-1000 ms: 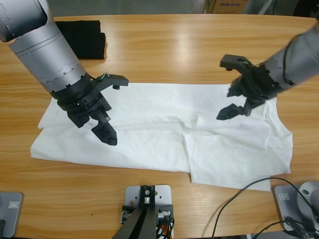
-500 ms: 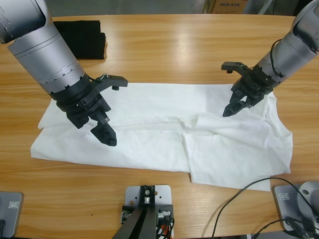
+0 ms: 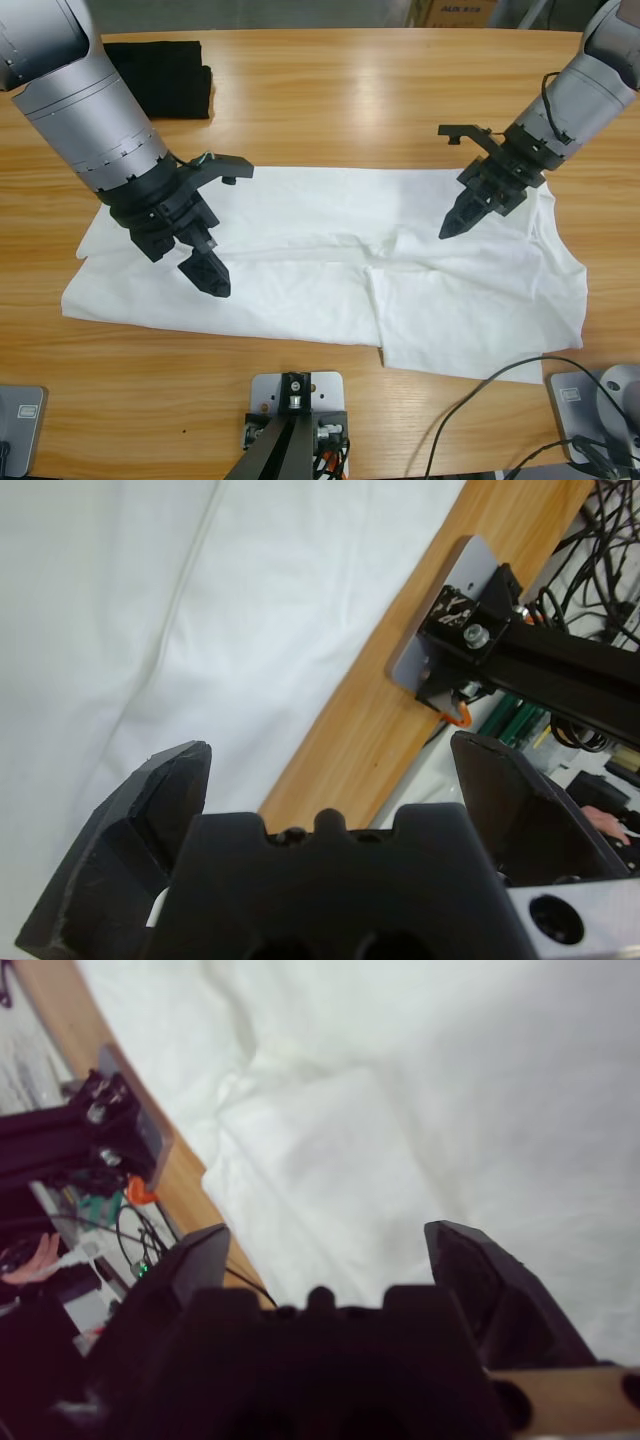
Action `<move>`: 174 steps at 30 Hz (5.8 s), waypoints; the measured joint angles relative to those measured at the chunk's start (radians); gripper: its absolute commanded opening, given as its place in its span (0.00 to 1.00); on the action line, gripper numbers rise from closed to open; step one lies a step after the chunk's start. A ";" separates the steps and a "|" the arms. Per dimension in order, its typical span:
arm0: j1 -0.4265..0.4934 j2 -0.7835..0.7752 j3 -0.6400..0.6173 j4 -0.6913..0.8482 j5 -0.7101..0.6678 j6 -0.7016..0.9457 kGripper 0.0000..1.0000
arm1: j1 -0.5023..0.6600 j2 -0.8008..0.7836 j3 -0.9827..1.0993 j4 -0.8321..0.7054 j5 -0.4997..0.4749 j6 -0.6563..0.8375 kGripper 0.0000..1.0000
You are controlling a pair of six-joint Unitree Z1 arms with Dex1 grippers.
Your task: Fold clothes
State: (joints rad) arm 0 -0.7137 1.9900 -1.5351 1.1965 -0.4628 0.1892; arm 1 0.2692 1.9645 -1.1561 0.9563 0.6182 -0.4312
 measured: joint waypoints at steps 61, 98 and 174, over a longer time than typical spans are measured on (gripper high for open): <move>0.000 -0.048 0.079 -0.054 0.022 -0.006 0.94 | 0.548 -0.306 0.361 -0.380 -0.502 0.812 0.29; 0.000 -0.048 0.101 -0.066 0.022 -0.006 0.95 | 0.664 -0.231 0.218 -0.324 -0.737 0.292 0.79; 0.001 -0.048 0.134 -0.078 0.022 -0.007 0.97 | 0.031 -0.457 0.601 -0.336 0.011 0.862 0.00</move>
State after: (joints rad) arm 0 -0.7130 1.9421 -1.4014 1.1185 -0.4412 0.1824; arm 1 0.3003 1.5080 -0.5549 0.6202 0.6293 0.4304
